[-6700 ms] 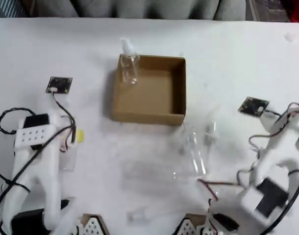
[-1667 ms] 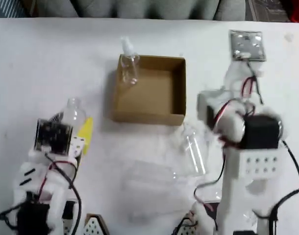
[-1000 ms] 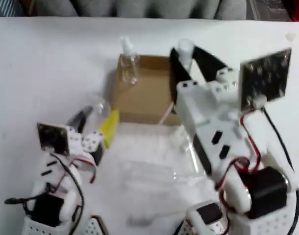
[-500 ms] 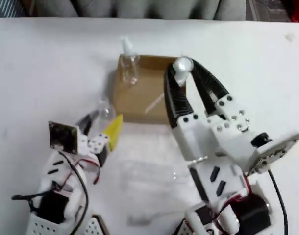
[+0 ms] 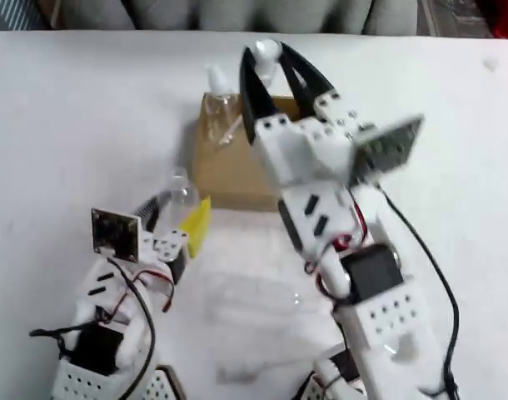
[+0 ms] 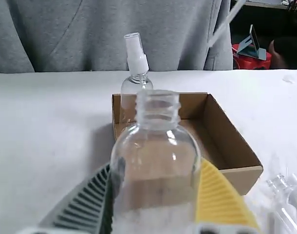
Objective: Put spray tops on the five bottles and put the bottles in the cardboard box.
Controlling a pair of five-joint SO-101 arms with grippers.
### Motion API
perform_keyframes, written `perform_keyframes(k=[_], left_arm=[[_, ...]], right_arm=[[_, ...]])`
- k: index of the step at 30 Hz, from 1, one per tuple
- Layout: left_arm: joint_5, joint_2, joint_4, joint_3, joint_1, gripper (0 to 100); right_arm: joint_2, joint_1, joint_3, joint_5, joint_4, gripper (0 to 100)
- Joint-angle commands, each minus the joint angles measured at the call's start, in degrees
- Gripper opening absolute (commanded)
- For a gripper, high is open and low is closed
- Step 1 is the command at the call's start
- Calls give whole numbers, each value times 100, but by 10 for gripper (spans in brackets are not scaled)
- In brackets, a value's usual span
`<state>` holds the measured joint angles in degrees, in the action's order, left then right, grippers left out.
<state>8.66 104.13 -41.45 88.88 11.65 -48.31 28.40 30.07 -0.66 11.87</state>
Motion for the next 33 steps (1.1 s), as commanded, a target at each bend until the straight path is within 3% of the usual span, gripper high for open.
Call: perform_keyframes(k=[1,6,12,15,21,33], left_arm=[[-79,92,545,158,22,20],[-79,92,791,325,13,20],[-686,84,941,545,57,20],[-721,75,1433,818,22,20],[-721,66,1512,809,13,20],[-721,75,1495,809,4,20]], right_arm=[[681,303,-888,35,-136,16],[1297,567,-1284,26,-127,16],[1481,576,-1363,26,-57,16],[1367,708,-1644,26,549,16],[1349,1112,-2523,53,1789,16],[1341,989,-2602,62,1991,16]])
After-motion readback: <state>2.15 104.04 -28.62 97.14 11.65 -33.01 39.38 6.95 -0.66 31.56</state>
